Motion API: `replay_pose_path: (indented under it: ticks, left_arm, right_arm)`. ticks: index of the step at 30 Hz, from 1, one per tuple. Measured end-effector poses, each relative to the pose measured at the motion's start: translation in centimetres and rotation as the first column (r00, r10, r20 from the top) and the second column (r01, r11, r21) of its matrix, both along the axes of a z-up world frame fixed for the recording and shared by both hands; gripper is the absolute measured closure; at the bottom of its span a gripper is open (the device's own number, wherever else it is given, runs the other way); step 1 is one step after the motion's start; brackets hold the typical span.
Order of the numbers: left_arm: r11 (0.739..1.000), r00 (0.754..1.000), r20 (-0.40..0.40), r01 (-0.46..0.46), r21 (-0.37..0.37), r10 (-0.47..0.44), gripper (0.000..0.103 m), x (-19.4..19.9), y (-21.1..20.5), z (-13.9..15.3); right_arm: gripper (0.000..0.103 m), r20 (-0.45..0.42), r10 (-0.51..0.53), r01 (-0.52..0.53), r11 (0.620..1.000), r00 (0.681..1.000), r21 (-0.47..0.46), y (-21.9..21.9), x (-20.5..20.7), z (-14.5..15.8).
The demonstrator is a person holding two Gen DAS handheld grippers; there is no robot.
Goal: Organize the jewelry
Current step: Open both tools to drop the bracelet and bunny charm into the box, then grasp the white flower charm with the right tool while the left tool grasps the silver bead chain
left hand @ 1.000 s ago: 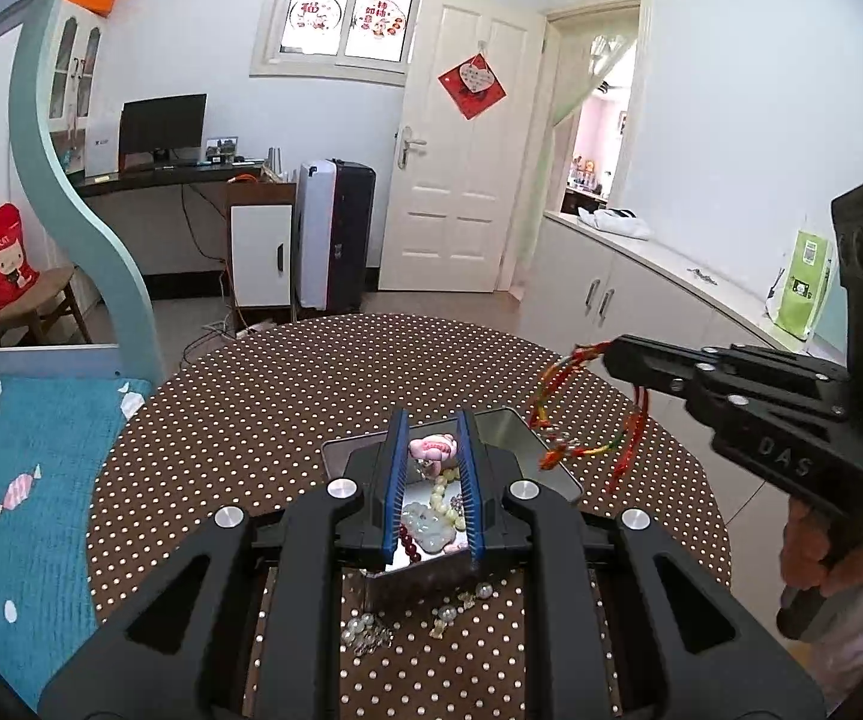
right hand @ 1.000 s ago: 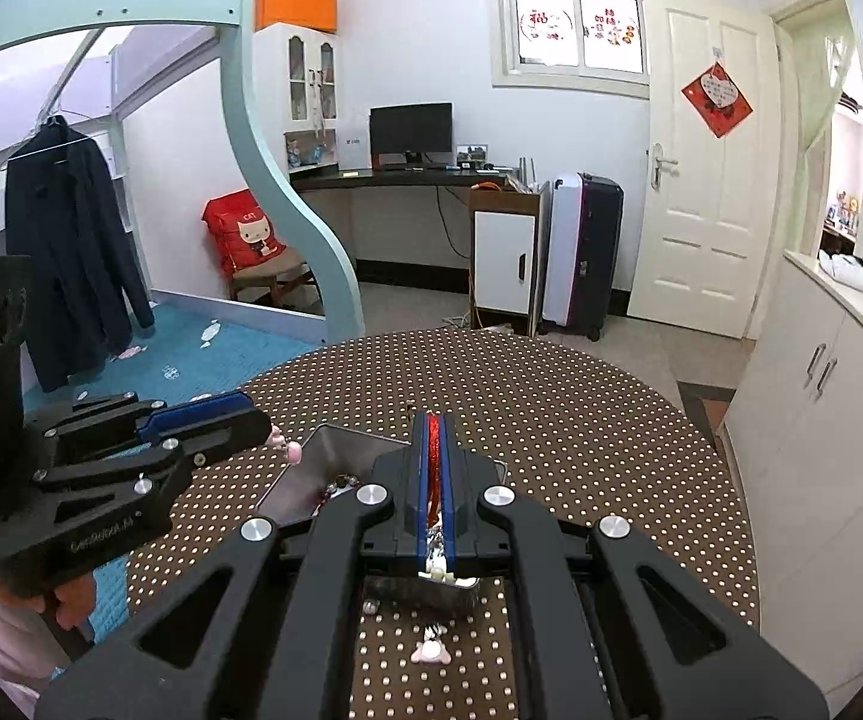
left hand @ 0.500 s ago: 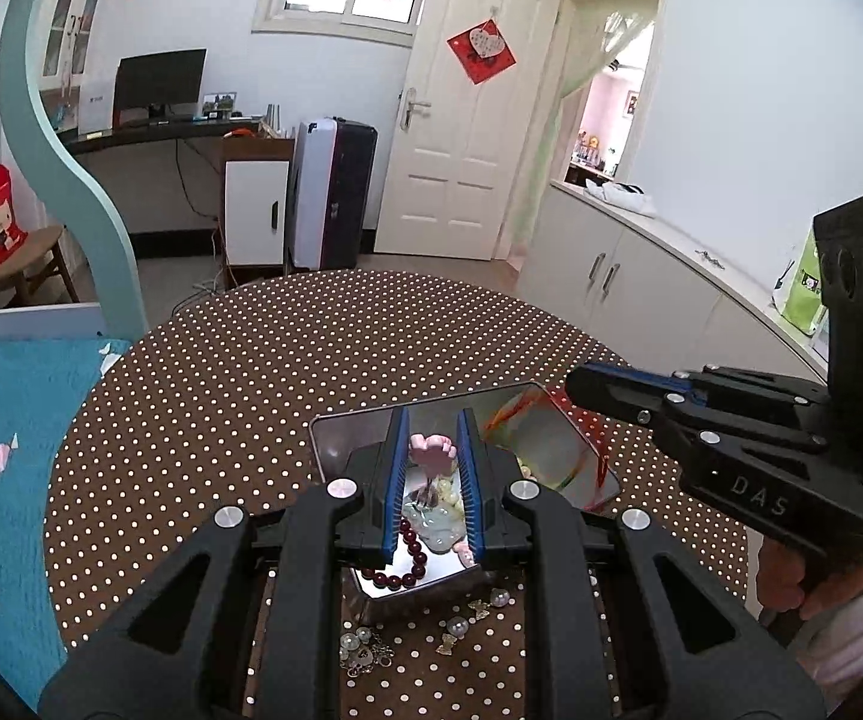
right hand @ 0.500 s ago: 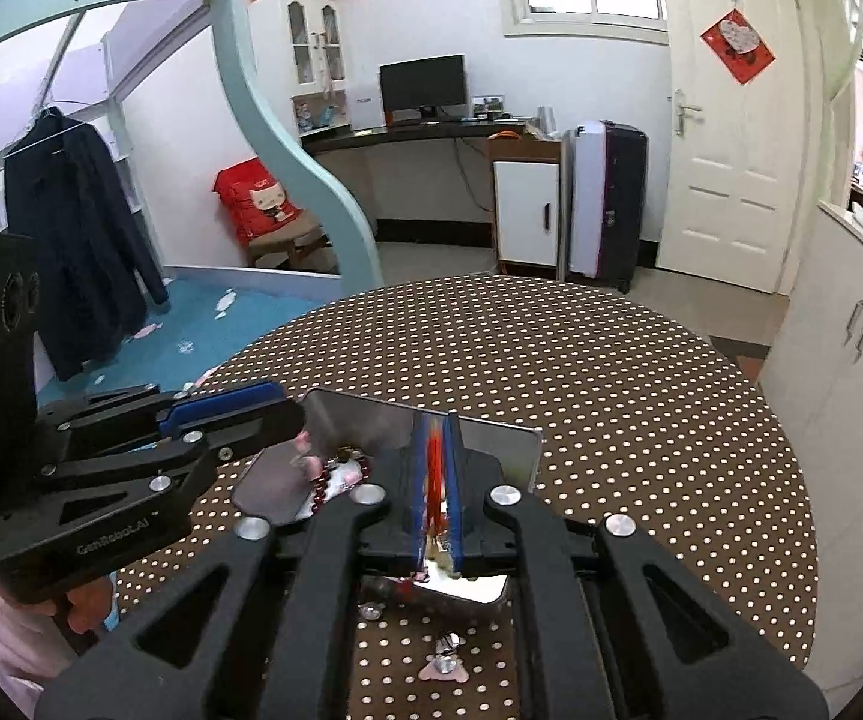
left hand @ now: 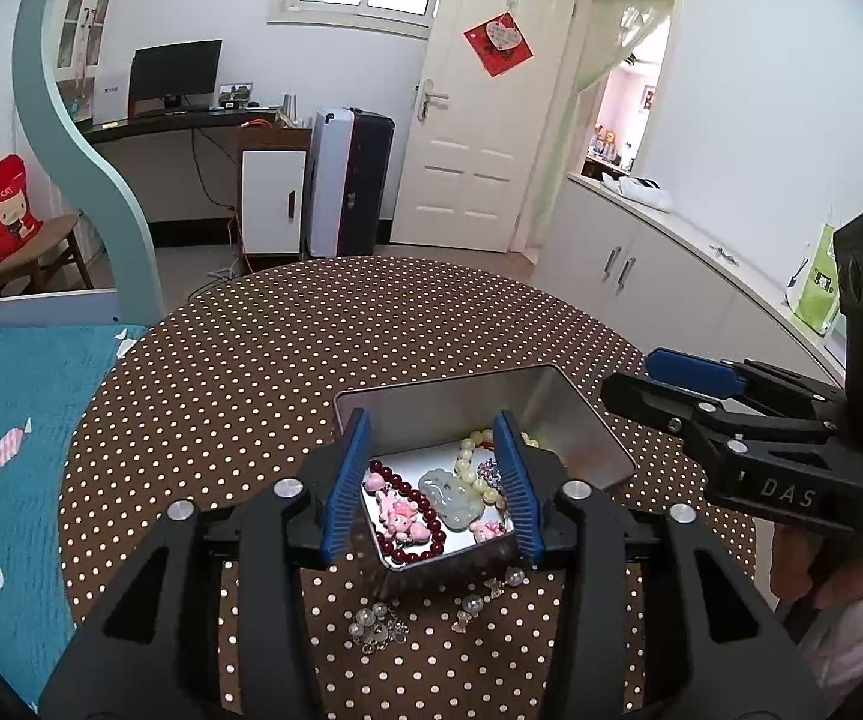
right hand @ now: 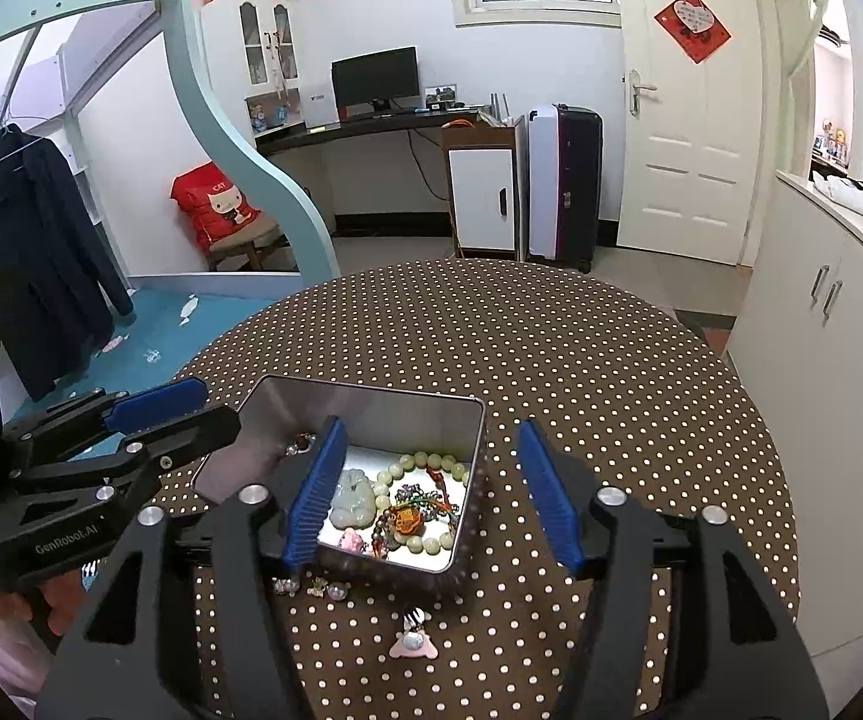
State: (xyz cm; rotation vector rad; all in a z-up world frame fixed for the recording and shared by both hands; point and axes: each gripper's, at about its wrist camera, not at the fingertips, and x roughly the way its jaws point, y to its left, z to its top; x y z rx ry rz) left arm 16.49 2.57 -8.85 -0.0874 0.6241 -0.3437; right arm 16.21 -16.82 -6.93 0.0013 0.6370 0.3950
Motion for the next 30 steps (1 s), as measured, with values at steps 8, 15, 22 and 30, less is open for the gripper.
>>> replay_pose_path:
  ticks: [8,15,22,30]
  left_arm:
    - [0.999,0.999,0.001,-0.040,0.011,0.040,0.032,-1.8,0.9,-0.2]
    - [0.995,0.996,-0.033,-0.086,0.042,0.088,0.016,-3.8,2.2,-1.9]
    - [0.991,0.991,-0.071,-0.106,0.080,0.112,0.014,-5.4,3.0,-4.7]
    - [0.989,0.993,-0.050,-0.100,0.113,0.106,0.014,-6.7,2.8,-6.6]
  right_arm:
    - [0.026,-0.012,-0.053,0.053,0.998,0.999,-0.024,-0.9,-1.4,-0.6]
    - [0.025,-0.095,-0.167,0.166,0.986,0.981,-0.019,-2.3,-3.1,-3.3]
    - [0.032,-0.143,-0.155,0.149,0.987,0.978,-0.053,-1.3,-5.2,-6.8]
    - [0.064,-0.110,-0.096,0.086,0.992,0.989,-0.095,0.4,-5.8,-8.7]
